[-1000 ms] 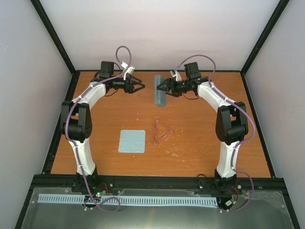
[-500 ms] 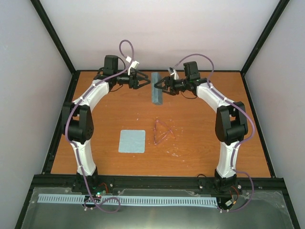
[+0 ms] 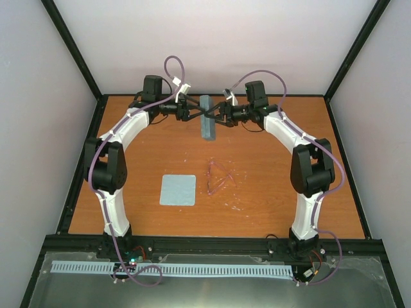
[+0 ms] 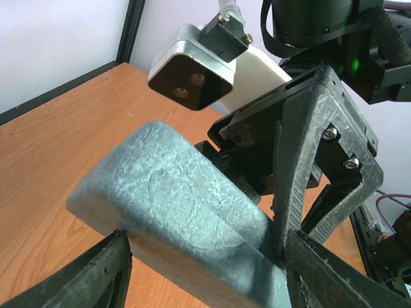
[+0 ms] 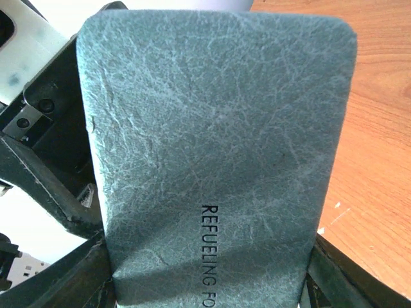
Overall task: Organize the sunglasses
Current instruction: Open the sunglasses case.
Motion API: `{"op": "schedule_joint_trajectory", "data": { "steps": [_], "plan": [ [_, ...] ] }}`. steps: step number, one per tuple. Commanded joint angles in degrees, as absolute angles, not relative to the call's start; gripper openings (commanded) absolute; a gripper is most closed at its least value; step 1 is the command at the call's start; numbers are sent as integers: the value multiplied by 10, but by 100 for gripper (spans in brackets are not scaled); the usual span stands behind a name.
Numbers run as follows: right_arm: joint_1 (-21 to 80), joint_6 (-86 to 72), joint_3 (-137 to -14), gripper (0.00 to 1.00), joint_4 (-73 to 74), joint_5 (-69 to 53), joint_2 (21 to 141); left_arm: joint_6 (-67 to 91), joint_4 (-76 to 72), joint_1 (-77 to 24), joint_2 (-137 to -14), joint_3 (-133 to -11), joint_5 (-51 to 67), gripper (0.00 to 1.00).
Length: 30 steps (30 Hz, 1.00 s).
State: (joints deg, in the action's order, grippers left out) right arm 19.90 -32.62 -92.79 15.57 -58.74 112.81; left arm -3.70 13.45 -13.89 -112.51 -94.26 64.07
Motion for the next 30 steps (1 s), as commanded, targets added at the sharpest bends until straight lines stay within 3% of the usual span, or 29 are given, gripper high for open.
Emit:
{"op": "schedule_joint_trajectory", "data": {
  "steps": [1, 30],
  "plan": [
    [204, -332, -939, 3, 119, -622, 1090, -71, 144, -143, -1113, -934, 622, 65],
    [196, -386, -934, 3, 58, -700, 1008, -216, 205, -135, -1112, -863, 535, 64]
  ]
}}
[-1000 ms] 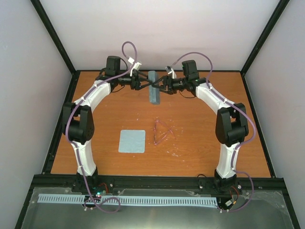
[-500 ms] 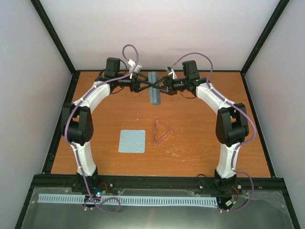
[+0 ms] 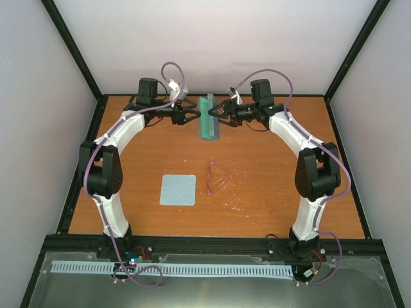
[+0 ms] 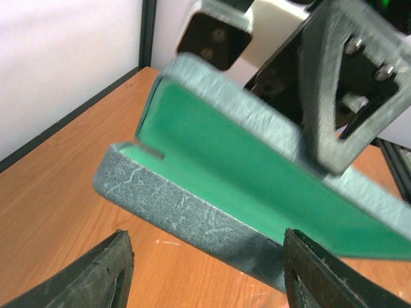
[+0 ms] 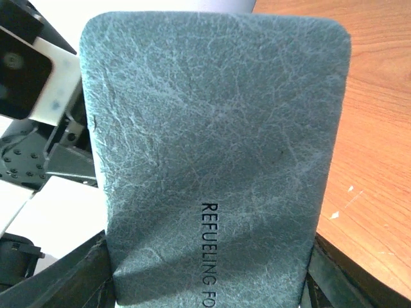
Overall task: Organize the sunglasses
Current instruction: Open the sunglasses case, then place the sunglasses case at the center of the board.
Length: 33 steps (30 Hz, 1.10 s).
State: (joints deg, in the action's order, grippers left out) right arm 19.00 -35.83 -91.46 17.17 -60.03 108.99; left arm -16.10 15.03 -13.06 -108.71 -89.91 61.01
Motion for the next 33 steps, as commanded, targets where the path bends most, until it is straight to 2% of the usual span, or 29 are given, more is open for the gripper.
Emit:
{"op": "schedule_joint_trajectory", "data": {
  "steps": [1, 8, 14, 16, 17, 19, 21, 23, 24, 28, 33],
  "plan": [
    [195, -387, -933, 3, 58, -700, 1006, -219, 206, -134, -1112, -861, 533, 64],
    [191, -374, -922, 3, 78, -684, 999, -220, 206, -131, -1108, -861, 522, 64],
    [156, -270, -968, 3, 278, -562, 1026, -210, 200, -115, -1099, -869, 485, 66],
    [142, -294, -939, 3, 253, -583, 1031, -211, 195, -105, -1099, -869, 475, 66],
    [140, -335, -901, 3, 186, -599, 1024, -210, 193, -99, -1098, -869, 475, 66],
    [140, -508, -791, 4, -126, -653, 1013, -205, 191, -92, -1097, -874, 484, 66],
    [124, -771, -682, 3, -557, -659, 1034, -196, 192, -86, -1095, -882, 503, 66],
    [119, -1035, -639, 3, -930, -595, 1124, -187, 201, -82, -1093, -898, 538, 69],
    [124, -1085, -646, 3, -960, -595, 1150, -182, 207, -81, -1093, -908, 567, 70],
    [161, -1070, -717, 3, -962, -637, 1181, -156, 224, -80, -1088, -937, 652, 72],
    [171, -1089, -772, 3, -963, -659, 1198, -120, 231, -82, -1083, -948, 645, 73]
  ]
}}
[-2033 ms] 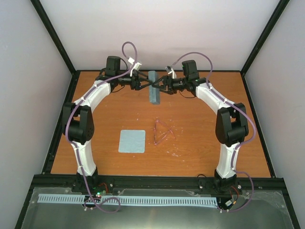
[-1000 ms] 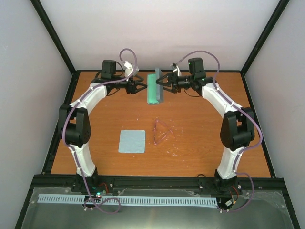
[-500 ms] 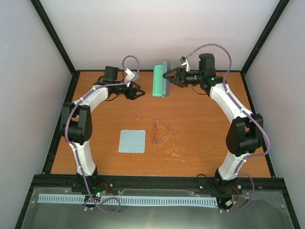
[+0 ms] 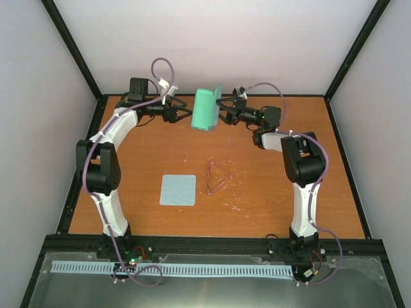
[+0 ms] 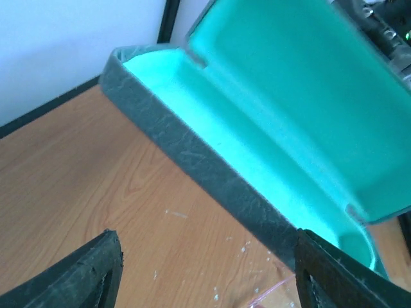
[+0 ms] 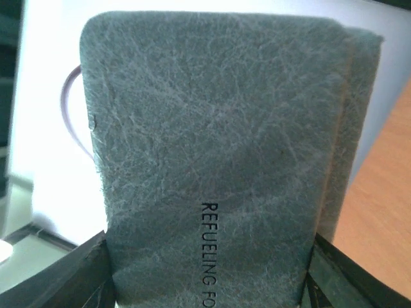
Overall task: Organize the sunglasses
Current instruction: Place the sunglasses case at the center of the board.
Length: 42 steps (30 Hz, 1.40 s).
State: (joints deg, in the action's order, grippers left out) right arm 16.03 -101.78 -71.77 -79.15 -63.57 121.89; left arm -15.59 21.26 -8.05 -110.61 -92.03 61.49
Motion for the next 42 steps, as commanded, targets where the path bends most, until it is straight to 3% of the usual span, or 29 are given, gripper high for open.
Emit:
{"op": "schedule_joint_trajectory", "data": {
  "steps": [1, 5, 12, 32, 42],
  "plan": [
    [172, -1095, -776, 3, -962, -668, 1196, -113, 234, -83, -1082, -952, 631, 74],
    [173, -1098, -761, 3, -962, -689, 1179, -99, 248, -83, -1079, -979, 632, 73],
    [173, -1066, -717, 3, -961, -660, 1165, -49, 228, -83, -1060, -997, 734, 73],
    [173, -1063, -746, 3, -961, -638, 1169, -131, 315, -107, -1052, -967, 699, 72],
    [174, -1062, -750, 5, -962, -631, 1167, -128, 311, -132, -1055, -966, 692, 50]
  ]
}}
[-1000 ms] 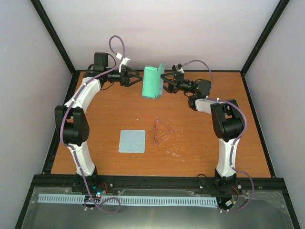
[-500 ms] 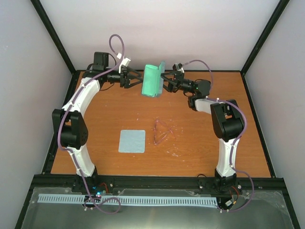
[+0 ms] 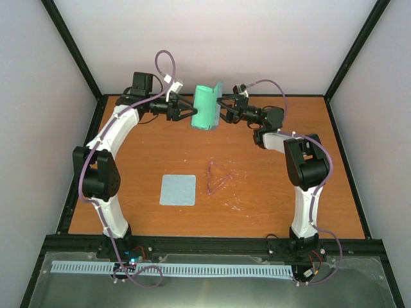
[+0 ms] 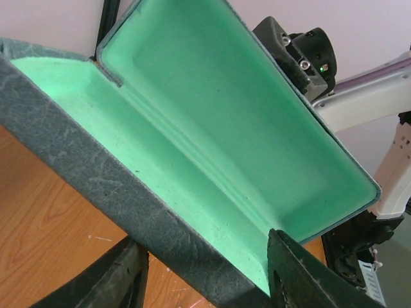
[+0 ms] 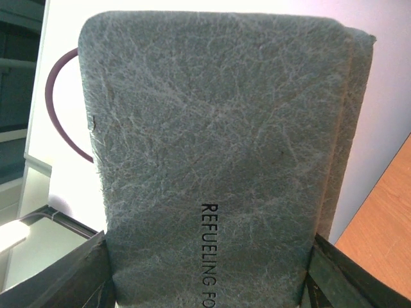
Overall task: Organize the sunglasses
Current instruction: Place the sunglasses case at the center of the board.
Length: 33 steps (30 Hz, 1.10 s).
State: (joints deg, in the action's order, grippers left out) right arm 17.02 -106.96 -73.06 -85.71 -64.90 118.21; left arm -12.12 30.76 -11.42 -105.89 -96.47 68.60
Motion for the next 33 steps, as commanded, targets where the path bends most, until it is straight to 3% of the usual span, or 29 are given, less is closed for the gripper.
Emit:
{"op": "schedule_joint_trajectory", "data": {
  "steps": [1, 8, 11, 12, 13, 14, 15, 16, 24, 27, 30, 33],
  "plan": [
    [175, -1062, -750, 5, -962, -633, 1168, -127, 310, -134, -1055, -966, 693, 46],
    [178, -1063, -740, 13, -962, -639, 1167, -131, 319, -142, -1055, -978, 662, 12],
    [178, -1066, -730, 31, -962, -640, 1168, -163, 344, -142, -1056, -998, 629, 7],
    [178, -1066, -725, 38, -961, -641, 1169, -176, 351, -142, -1056, -1005, 617, 6],
    [178, -1065, -720, 52, -961, -642, 1168, -185, 359, -142, -1055, -1013, 605, 6],
    [178, -1064, -714, 68, -961, -642, 1168, -194, 366, -141, -1055, -1020, 590, 5],
    [177, -1063, -708, 95, -961, -643, 1167, -205, 373, -141, -1055, -1028, 576, 5],
    [175, -1062, -698, 100, -961, -645, 1165, -218, 382, -141, -1055, -1037, 562, 4],
    [96, -1026, -544, 100, -952, -661, 1096, -376, 420, -140, -1055, -1084, 393, 1],
    [64, -937, -497, 100, -837, -687, 1058, -458, 426, -146, -1057, -1076, 347, 1],
    [42, -723, -494, 100, -529, -684, 1001, -540, 425, -162, -1060, -1047, 290, 1],
    [35, -352, -610, 100, 22, -576, 951, -604, 413, -181, -1064, -1010, 233, 1]
  ]
}}
